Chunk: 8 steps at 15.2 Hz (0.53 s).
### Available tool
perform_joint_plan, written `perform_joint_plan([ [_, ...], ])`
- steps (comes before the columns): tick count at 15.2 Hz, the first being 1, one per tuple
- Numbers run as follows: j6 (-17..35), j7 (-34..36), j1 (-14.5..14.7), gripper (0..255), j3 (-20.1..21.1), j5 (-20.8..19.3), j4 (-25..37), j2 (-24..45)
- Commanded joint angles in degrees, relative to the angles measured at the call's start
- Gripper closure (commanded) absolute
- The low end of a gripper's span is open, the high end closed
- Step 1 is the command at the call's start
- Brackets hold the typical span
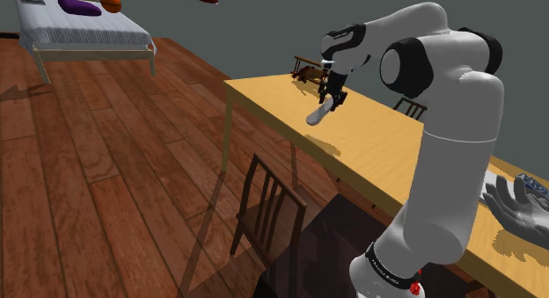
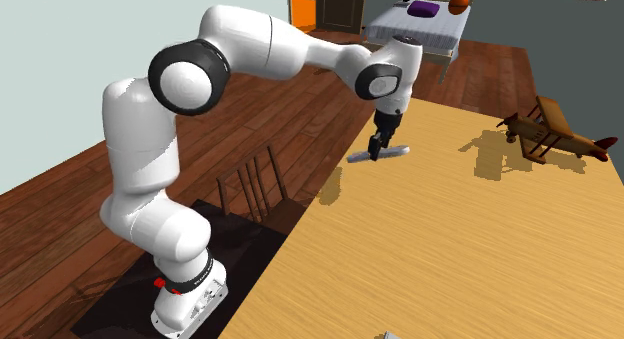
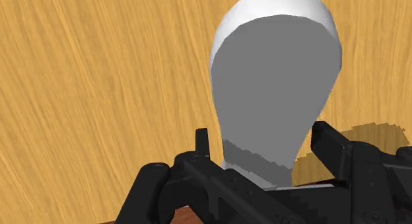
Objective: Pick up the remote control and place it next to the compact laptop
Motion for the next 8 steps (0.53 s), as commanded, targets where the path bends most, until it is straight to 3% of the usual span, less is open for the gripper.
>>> perform_joint_plan([
  [1, 1.7, -0.8, 0.9, 255, -1.4, -2.2, -4.6, -3.7],
  [8, 5.7, -1.8, 2.1, 255, -6.0, -11.9, -17.5, -16.6],
])
